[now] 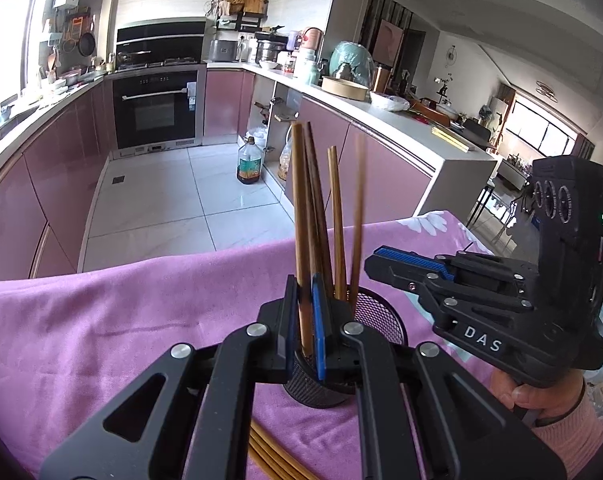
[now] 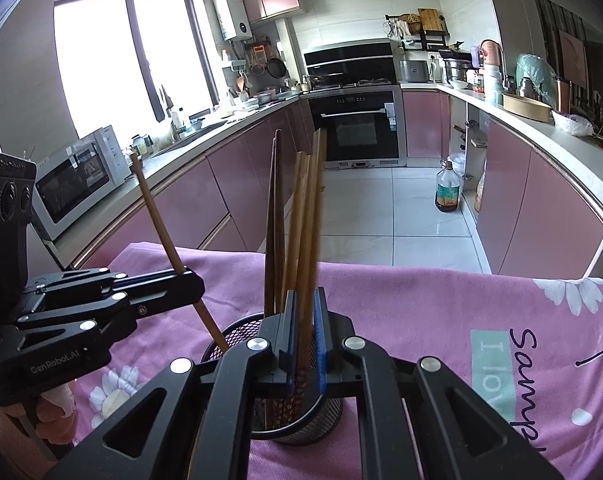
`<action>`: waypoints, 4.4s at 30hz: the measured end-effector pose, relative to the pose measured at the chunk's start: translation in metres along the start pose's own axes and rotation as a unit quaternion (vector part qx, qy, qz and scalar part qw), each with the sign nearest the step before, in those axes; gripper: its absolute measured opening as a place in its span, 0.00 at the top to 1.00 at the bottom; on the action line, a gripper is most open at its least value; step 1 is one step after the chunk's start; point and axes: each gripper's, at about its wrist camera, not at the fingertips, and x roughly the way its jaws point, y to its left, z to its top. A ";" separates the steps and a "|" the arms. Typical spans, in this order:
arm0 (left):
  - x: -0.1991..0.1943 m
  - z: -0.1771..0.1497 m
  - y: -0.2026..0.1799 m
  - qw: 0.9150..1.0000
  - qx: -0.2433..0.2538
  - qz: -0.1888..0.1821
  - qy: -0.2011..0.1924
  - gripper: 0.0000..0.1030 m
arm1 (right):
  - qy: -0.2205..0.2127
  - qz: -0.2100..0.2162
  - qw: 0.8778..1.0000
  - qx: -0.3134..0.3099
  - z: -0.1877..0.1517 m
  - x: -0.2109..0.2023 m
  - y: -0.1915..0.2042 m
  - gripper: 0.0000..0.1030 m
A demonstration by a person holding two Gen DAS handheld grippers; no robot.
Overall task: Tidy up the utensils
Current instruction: 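Lower the chopstick into the mesh cup and open the left tool, then move the left tool back over the remaining chopsticks on the cloth, then close the left tool on another bamboo chopstick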
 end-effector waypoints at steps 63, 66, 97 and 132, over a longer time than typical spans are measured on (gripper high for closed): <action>-0.020 -0.164 0.051 0.994 -0.072 0.069 0.032 0.61 | 0.124 0.070 0.988 -0.065 -0.126 0.010 0.072 0.64; -0.018 -0.166 0.049 0.995 -0.071 0.068 0.035 0.61 | 0.124 0.065 0.988 -0.065 -0.126 0.011 0.073 0.64; 0.000 -0.170 0.036 0.995 -0.047 0.057 0.062 0.59 | 0.131 0.035 0.988 -0.077 -0.130 0.018 0.071 0.64; 0.016 -0.169 0.044 0.991 -0.008 0.081 0.103 0.78 | 0.138 0.034 0.984 -0.105 -0.120 0.035 0.081 0.74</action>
